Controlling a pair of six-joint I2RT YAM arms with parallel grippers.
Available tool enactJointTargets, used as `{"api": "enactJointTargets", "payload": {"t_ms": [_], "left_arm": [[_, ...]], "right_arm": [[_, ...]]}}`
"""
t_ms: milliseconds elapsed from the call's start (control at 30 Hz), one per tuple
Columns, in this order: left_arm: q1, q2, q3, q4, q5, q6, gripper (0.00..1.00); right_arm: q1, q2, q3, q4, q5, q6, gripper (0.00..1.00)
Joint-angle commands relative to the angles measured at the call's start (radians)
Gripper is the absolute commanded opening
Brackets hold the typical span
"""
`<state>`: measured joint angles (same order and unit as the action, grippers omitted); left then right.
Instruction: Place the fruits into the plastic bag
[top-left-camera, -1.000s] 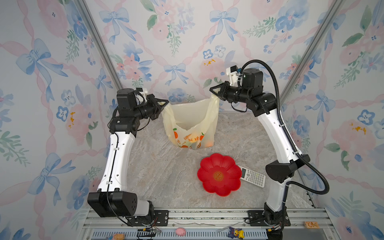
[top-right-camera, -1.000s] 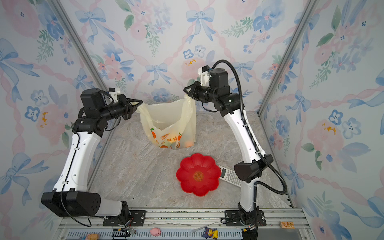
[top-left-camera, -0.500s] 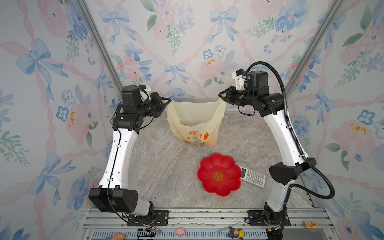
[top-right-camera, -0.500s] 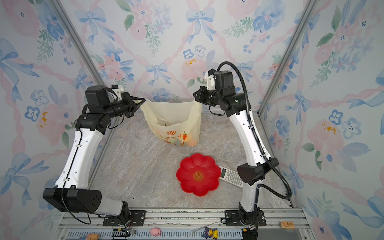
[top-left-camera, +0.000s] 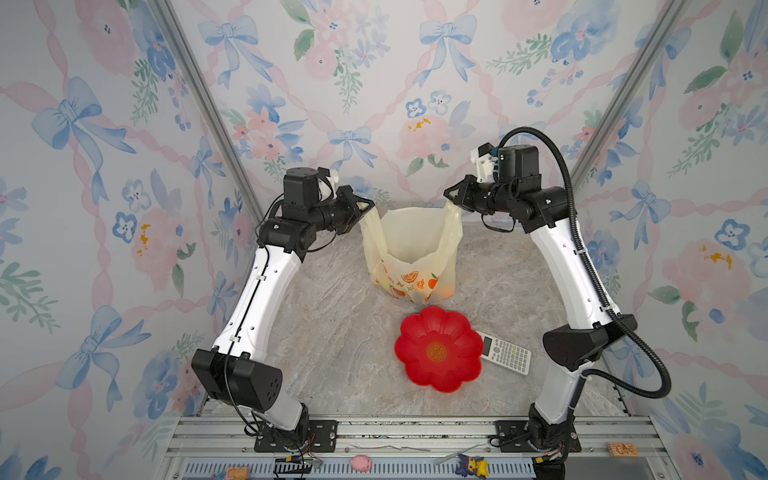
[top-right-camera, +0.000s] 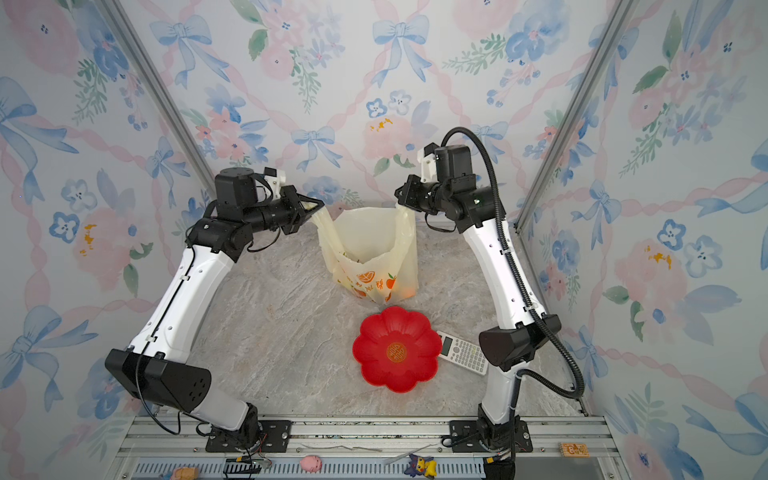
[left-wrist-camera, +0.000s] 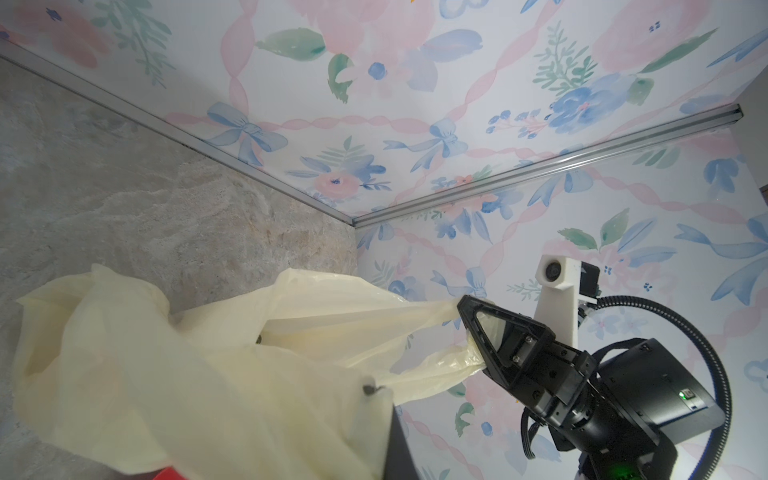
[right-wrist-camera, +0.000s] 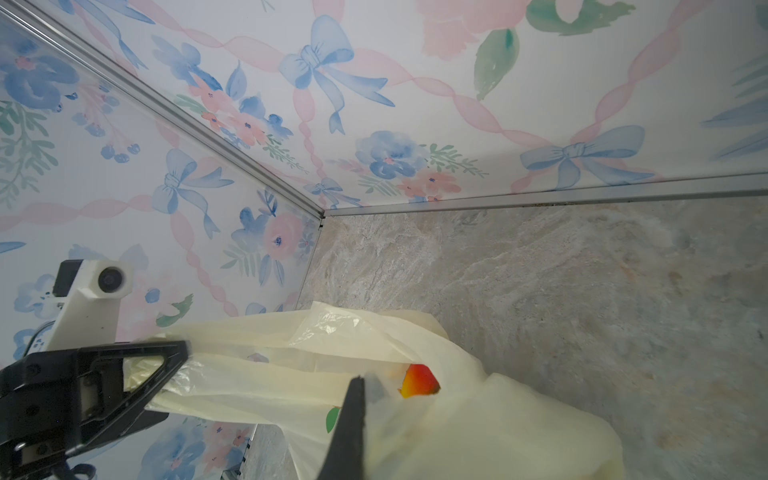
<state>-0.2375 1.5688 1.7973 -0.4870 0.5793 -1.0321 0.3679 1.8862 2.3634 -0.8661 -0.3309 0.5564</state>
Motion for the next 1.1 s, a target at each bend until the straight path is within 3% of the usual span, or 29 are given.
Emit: {"api": "enactJointTargets", "payload": {"t_ms": [0,333,667,1067], "left_arm": [[-0.031,0.024,0.045,0.012,-0.025,0.032,0.0],[-0.132,0.105,0.085,0.013,-0.043,0.055,0.0],[-0.315,0.27,0.131,0.012,-0.073,0.146,0.0],[-0.435,0.46,0.227,0.012,-0.087,0.214,0.0]], "right_arm": [[-0.021,-0.063,-0.041,0.07,-0.026,-0.005,0.0],[-0.062,-0.072,-0.141,0.125,-0.039,0.027,0.0],[-0.096,0.085,-0.157,0.218,-0.068,0.167,0.0],[-0.137,0.213,-0.168,0.322,-0.096,0.253,0.0]]}}
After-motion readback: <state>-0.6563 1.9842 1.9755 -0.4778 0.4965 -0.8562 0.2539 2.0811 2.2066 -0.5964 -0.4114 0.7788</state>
